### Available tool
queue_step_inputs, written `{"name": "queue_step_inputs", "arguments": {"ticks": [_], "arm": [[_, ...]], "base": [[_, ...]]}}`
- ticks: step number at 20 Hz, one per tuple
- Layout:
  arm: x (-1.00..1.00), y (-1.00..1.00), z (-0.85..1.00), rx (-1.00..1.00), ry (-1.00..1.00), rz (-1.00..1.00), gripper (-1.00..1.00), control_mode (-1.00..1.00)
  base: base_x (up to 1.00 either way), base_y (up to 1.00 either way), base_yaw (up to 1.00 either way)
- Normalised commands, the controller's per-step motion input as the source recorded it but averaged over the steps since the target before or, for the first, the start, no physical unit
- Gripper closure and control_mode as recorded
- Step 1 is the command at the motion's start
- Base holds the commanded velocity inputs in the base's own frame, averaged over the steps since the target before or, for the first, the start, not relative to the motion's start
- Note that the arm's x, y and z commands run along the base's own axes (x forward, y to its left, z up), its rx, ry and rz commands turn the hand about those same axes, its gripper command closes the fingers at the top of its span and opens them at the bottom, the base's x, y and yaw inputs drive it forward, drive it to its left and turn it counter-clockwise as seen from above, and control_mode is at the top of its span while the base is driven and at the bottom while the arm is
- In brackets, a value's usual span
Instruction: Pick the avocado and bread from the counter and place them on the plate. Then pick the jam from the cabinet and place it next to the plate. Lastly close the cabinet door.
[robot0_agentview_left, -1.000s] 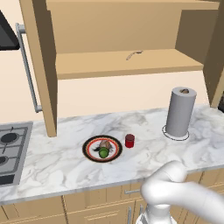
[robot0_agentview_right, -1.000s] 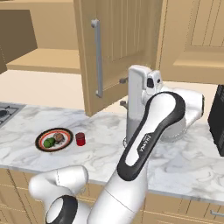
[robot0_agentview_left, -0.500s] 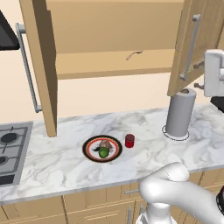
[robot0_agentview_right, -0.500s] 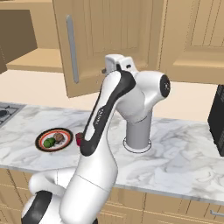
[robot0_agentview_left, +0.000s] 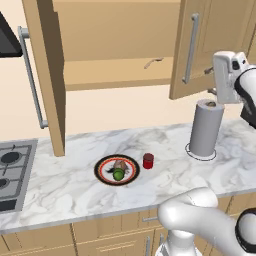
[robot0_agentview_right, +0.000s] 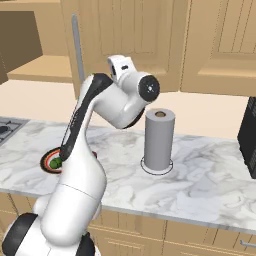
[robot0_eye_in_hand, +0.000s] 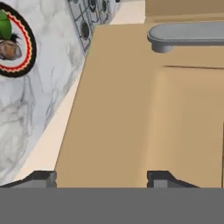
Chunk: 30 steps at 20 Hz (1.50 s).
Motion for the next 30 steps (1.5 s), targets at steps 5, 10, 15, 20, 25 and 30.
{"name": "queue_step_inputs", "arguments": {"ticks": [5, 10, 15, 20, 25, 30], "arm": [[0.55, 0.45, 0.00, -0.08, -0.11, -0.29, -1.00, -1.00], [0.67, 0.48, -0.01, -0.08, -0.10, -0.29, -1.00, -1.00], [0.64, 0.33, 0.00, -0.05, -0.09, -0.26, -1.00, -1.00], [0.70, 0.19, 0.00, -0.02, -0.06, -0.22, -1.00, -1.00], [0.40, 0.06, 0.00, -0.01, -0.03, -0.18, -1.00, -1.00], [-0.39, 0.00, 0.27, 0.01, 0.00, -0.15, -1.00, -1.00]], "base": [[0.00, 0.00, 0.00], [0.00, 0.00, 0.00], [0.00, 0.00, 0.00], [0.00, 0.00, 0.00], [0.00, 0.00, 0.00], [0.00, 0.00, 0.00]]}}
